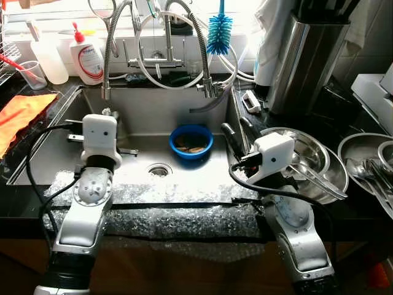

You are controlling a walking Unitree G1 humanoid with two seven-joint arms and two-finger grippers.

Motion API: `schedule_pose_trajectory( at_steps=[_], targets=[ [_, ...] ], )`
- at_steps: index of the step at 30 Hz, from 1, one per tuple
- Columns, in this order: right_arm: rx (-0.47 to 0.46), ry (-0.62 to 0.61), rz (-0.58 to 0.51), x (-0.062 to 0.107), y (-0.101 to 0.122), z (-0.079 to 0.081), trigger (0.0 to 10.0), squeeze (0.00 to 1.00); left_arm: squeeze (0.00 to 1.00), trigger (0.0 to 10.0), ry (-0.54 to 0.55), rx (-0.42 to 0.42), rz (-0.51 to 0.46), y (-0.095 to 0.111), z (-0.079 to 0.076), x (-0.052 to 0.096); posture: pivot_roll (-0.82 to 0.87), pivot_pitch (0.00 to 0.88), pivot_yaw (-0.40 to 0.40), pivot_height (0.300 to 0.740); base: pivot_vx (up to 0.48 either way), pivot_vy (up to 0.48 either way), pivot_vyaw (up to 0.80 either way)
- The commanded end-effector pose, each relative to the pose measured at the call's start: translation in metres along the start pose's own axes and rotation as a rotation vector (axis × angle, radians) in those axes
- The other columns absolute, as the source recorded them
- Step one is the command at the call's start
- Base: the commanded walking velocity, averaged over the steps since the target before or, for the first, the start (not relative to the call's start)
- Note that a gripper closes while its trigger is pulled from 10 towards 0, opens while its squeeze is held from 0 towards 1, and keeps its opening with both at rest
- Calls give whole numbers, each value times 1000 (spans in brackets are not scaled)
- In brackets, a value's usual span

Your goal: Kitchen organization

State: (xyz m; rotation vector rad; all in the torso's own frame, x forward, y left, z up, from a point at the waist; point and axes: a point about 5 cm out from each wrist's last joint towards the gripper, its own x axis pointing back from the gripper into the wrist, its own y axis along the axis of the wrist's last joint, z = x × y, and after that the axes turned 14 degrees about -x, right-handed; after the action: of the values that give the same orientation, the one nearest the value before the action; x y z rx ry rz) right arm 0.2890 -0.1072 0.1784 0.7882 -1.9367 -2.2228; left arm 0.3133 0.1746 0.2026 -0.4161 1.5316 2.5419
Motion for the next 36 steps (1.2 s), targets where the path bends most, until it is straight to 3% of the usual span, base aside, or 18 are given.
schedule_pose_trajectory(
  at_steps=[1,14,15,17,18,20,31,32,36],
  targets=[
    [0,7,-13,1,4,2,10000,0,0,10000,-6,-29,4,0,0,-2,-128,0,55,740,0,0,0],
    [-5,5,-11,2,3,4,10000,0,0,10000,-20,-42,26,-6,2,-2,-125,0,63,740,0,0,0],
    [-10,1,-5,3,2,5,10000,0,486,10000,-20,-25,37,-7,3,0,-121,0,73,740,0,0,0],
    [-12,-1,-1,4,1,6,10000,0,694,10000,-21,-20,39,-8,3,1,-120,0,74,740,0,0,0],
    [-12,-1,-1,4,1,6,10000,0,694,10000,-21,-20,39,-8,3,1,-120,0,74,740,0,0,0],
    [-12,-3,1,5,1,5,10000,0,875,10000,-23,-18,41,-8,3,1,-121,0,75,740,0,0,0],
    [-13,-3,4,5,1,6,10000,0,843,10000,-12,-8,37,-8,5,3,-117,0,74,740,0,0,0],
    [-12,-3,4,5,1,6,10000,0,1000,10000,-13,-7,36,-7,5,3,-117,0,74,740,0,0,0],
    [-10,-4,6,5,1,4,10000,0,1000,10000,-12,5,33,-6,4,3,-119,0,72,740,0,0,0]
  ],
)
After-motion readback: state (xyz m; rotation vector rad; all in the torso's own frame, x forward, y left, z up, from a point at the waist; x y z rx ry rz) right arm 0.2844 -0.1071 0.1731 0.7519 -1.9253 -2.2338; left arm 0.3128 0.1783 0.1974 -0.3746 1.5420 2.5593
